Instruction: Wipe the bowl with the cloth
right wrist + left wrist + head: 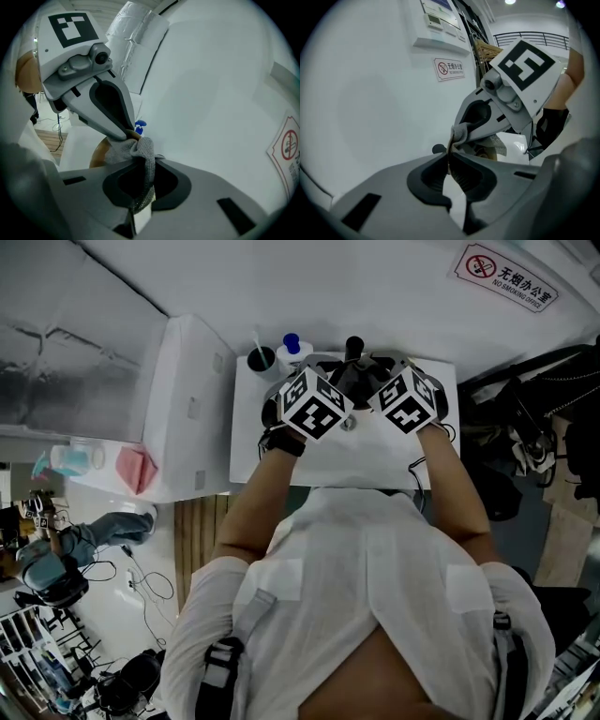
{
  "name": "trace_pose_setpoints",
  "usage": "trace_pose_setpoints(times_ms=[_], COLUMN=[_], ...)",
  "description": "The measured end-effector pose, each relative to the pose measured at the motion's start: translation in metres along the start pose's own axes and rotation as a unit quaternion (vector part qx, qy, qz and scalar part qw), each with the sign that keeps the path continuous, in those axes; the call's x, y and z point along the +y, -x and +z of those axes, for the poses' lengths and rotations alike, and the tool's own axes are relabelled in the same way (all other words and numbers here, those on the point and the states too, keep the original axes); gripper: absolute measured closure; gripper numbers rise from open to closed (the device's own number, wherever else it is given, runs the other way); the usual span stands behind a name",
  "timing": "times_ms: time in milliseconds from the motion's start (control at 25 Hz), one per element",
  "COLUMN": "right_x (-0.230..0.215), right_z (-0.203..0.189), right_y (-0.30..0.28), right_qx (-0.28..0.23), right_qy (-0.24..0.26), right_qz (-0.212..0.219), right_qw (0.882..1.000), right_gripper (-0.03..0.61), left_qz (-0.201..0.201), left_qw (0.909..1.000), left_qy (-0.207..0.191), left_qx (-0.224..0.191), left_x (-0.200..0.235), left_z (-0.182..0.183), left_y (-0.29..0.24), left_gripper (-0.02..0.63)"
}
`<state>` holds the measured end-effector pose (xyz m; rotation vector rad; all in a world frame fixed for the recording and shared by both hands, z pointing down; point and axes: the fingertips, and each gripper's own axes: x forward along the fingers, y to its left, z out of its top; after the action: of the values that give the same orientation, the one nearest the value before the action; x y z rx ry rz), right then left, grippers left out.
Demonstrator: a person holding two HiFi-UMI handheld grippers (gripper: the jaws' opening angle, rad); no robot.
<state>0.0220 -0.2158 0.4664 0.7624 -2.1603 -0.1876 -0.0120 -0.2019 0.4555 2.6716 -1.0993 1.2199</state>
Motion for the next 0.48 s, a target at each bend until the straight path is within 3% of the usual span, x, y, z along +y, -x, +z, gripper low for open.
trace_pose_setpoints(times_ms=[280, 400, 480], right_x=[0.005, 0.005, -0.002], right_z=[0.009, 0.013, 0.018], right_y=[0.000, -0.003, -0.004], right_qx=[-0.001, 0.004, -0.005], right_qy=[0.074, 0.102, 0.074], right_qz=[0.014, 0.015, 0.002], right_qw=[0.997, 0.995, 0.997], right_gripper=[0.537, 0.537, 0.537], left_qz=[-0.024, -0.039, -0.023], left_qw=[0.9988, 0.9981, 0.9969], left_qy=[-0.007, 0.029, 0.073], left_qx=[0.042, 0.039, 0.015], left_x=[0.001, 0.005, 0.014], left_z=[-0.010, -0.010, -0.005], left_y=[-0.007, -0.007, -0.005], left_gripper=[0.580, 0.596, 0.598])
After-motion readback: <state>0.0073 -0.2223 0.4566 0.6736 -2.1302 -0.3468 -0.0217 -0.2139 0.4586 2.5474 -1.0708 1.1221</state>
